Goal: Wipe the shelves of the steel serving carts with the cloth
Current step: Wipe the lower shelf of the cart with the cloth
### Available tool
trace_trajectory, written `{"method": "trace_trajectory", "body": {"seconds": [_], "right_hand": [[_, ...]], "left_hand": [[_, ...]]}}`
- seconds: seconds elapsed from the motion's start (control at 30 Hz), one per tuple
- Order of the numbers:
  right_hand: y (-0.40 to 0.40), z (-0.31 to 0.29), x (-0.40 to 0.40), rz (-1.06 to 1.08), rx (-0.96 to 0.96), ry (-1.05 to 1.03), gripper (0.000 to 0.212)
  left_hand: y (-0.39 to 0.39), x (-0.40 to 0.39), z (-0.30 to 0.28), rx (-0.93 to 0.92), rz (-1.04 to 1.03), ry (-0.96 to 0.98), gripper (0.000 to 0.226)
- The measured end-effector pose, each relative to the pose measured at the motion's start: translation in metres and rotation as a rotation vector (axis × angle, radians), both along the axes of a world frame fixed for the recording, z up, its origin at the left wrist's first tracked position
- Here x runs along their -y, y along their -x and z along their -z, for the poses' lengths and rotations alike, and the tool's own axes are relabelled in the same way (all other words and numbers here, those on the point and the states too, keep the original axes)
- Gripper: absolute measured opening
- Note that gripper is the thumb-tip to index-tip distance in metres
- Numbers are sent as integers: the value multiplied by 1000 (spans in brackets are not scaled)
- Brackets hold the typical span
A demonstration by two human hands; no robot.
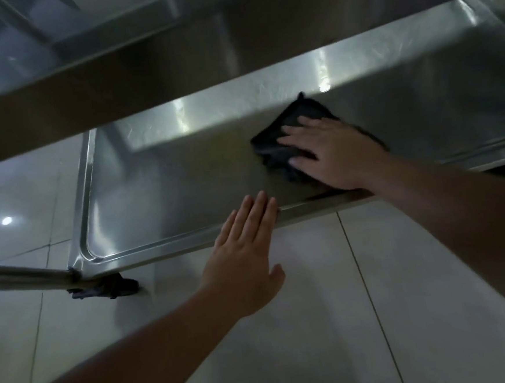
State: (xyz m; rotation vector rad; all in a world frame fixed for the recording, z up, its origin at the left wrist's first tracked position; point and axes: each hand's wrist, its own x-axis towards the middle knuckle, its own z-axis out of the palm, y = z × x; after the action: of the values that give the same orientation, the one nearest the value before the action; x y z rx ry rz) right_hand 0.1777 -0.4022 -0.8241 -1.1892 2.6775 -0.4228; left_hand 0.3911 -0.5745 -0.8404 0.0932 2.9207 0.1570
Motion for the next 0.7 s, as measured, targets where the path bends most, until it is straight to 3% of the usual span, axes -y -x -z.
{"method": "trace_trajectory", "body": {"seconds": [0.1,0.17,0.3,0.37,0.53,0.63,0.7], "right_hand": [[34,1,-63,351,-45,9,55],[55,1,-102,645,-48,-42,65],[47,4,-68,1062,28,-126,66],[20,4,-12,964,-7,-108,63],[-62,7,95,216,-37,-95,63],[-81,8,91,-103,-62,-58,66],[-69,7,67,-167,-61,-53,65]], "left_hand": [[-2,11,-5,-27,27,-39,105],[-9,26,-6,-46,23,-22,104],[-30,70,-5,-38,-109,-2,106],[-38,86,-3,-14,-184,30,109],[-38,94,2,29,-188,22,112],[-42,108,-5,17,-113,-10,111],[-50,129,-11,-13,-62,-3,110]]}}
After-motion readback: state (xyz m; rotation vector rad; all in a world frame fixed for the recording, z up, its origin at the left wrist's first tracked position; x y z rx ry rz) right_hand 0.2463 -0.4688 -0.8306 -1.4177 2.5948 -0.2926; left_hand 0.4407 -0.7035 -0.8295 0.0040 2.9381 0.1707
